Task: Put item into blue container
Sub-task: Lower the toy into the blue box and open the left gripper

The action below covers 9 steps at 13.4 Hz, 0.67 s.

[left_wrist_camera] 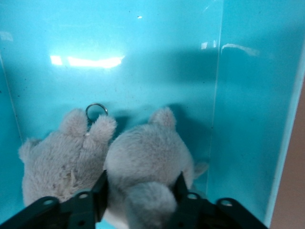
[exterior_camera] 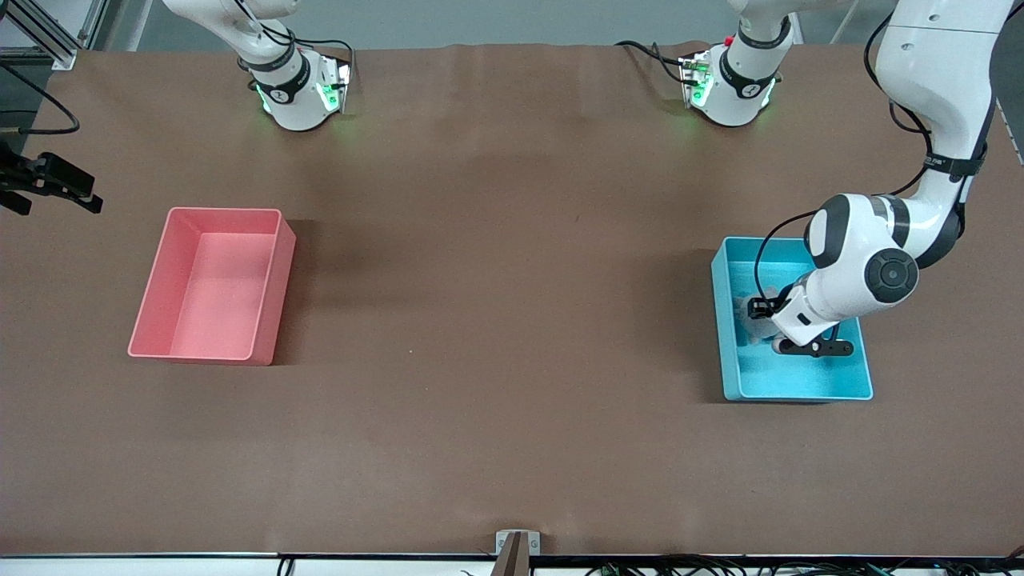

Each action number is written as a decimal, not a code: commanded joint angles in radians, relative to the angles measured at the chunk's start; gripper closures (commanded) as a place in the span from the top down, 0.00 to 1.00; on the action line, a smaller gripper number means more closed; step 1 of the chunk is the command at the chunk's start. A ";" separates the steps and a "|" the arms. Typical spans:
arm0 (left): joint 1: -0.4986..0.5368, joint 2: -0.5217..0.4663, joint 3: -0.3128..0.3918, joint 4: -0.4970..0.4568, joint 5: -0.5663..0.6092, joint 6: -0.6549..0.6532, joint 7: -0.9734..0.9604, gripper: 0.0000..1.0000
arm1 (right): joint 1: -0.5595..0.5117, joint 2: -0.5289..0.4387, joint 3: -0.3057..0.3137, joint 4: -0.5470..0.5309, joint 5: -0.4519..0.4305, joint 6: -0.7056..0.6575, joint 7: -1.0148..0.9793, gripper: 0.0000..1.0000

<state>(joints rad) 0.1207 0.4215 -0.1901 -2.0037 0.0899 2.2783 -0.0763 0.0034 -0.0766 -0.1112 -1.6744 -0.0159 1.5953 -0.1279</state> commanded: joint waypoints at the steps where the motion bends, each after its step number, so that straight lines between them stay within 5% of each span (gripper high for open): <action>1: 0.007 -0.038 -0.002 -0.010 0.001 -0.012 0.013 1.00 | -0.003 -0.046 0.005 -0.054 -0.010 0.018 -0.010 1.00; 9: 0.114 -0.291 -0.005 0.045 -0.041 -0.265 0.147 1.00 | -0.003 -0.048 0.002 -0.054 0.042 -0.015 0.014 1.00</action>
<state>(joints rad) 0.2127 0.2018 -0.1892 -1.9691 0.0799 2.0850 0.0263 0.0034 -0.0832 -0.1109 -1.6887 -0.0010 1.5822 -0.1263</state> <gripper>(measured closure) 0.000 0.000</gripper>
